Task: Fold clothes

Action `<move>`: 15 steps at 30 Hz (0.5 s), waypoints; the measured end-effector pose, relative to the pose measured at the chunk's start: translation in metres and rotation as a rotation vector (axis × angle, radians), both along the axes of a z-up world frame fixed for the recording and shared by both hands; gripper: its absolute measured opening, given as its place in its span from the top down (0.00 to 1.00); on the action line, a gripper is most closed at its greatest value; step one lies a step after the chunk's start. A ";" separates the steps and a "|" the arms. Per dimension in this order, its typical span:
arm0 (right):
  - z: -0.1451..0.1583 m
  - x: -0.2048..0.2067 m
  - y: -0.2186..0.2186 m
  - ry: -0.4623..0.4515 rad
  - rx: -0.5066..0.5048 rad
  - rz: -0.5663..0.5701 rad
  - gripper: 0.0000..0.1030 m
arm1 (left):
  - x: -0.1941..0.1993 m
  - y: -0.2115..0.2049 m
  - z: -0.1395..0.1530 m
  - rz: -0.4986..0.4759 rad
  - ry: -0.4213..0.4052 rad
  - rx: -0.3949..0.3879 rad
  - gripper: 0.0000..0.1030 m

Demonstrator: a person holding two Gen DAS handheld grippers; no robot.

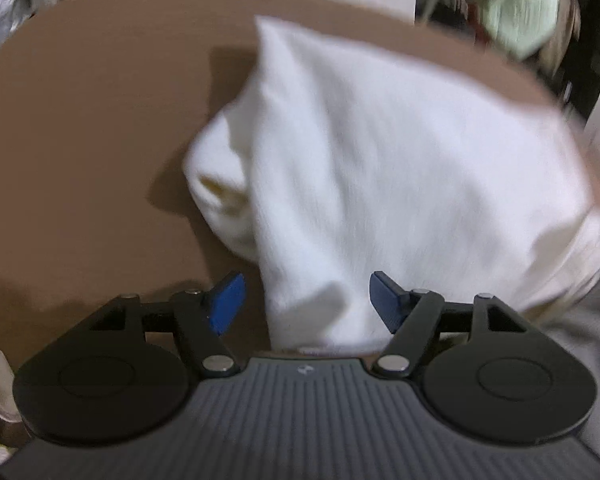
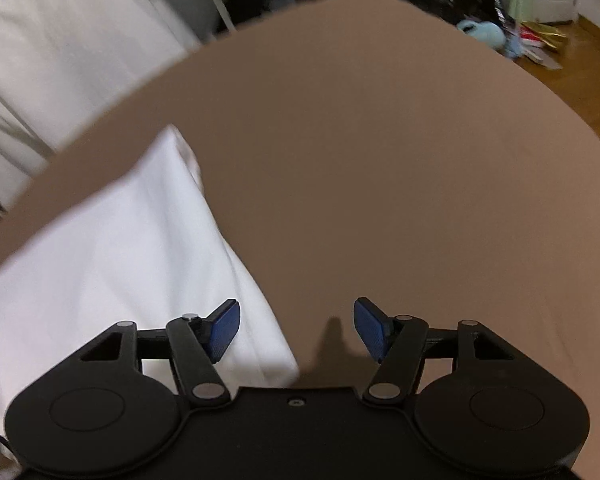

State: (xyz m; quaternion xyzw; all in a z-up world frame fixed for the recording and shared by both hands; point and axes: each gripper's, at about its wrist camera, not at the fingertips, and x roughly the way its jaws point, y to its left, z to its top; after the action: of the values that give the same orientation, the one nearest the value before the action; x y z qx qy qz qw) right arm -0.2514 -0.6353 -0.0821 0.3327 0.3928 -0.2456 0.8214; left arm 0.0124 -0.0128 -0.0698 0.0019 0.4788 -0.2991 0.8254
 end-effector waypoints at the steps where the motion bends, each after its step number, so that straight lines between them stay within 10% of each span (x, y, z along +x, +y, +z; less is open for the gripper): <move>1: 0.002 0.003 -0.004 -0.035 0.003 0.018 0.34 | 0.000 0.013 0.005 0.024 -0.017 -0.057 0.30; 5: 0.010 0.038 -0.016 -0.067 -0.070 0.157 0.33 | 0.013 0.038 -0.002 0.205 -0.035 -0.271 0.15; 10: 0.003 0.098 -0.050 -0.138 -0.044 0.258 0.33 | 0.066 0.019 -0.016 0.249 -0.007 -0.282 0.16; 15: -0.022 0.124 -0.077 -0.184 0.144 0.363 0.33 | 0.120 -0.034 -0.016 0.111 -0.112 -0.035 0.15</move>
State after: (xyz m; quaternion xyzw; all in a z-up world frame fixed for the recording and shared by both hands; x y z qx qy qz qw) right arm -0.1277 -0.7124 -0.1045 0.3353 0.3864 -0.0338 0.8586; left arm 0.1325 -0.0469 -0.0854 -0.0226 0.4260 -0.2608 0.8660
